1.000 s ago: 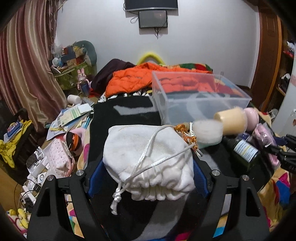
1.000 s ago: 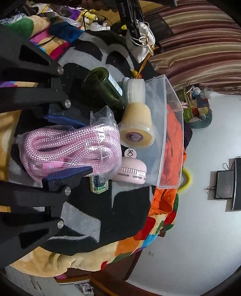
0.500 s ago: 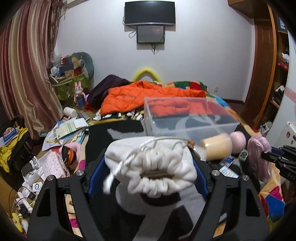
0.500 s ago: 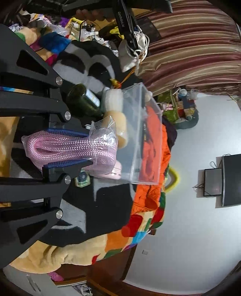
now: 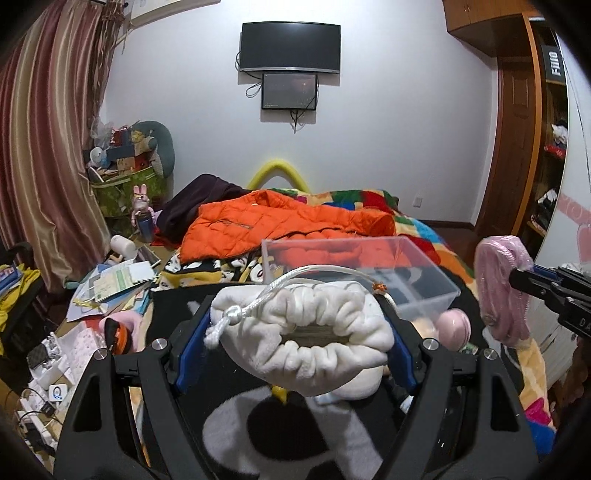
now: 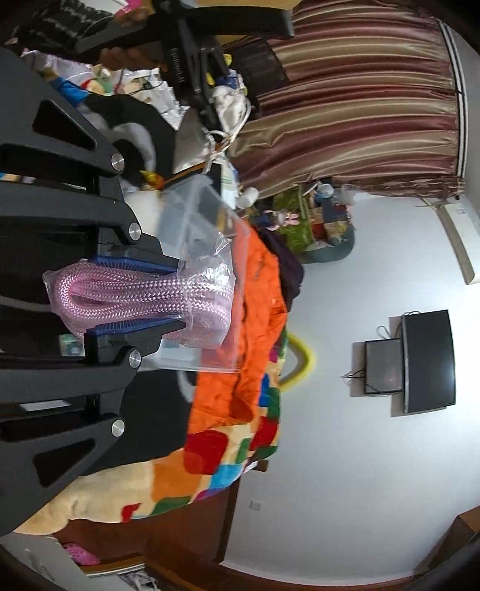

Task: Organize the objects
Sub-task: 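Lift and carry pouch and rope bag over the clear plastic box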

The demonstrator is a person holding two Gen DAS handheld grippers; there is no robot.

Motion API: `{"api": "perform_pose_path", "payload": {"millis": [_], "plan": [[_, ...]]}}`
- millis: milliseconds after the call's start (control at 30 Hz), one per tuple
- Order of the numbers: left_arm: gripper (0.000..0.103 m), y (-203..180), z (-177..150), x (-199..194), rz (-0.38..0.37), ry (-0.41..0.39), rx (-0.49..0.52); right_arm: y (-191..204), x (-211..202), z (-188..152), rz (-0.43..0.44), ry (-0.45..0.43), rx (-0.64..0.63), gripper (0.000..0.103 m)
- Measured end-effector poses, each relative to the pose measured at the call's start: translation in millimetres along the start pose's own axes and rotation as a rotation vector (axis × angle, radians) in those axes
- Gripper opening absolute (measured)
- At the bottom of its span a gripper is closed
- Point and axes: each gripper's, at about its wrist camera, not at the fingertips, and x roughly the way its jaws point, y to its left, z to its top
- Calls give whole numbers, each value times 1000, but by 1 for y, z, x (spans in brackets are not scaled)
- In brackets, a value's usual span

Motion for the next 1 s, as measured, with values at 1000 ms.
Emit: {"api": "perform_pose_path", "payload": {"millis": [1000], "plan": [[80,-28,25,133,-91,129,28,-6,135,33,-112,84,-90,20]]}}
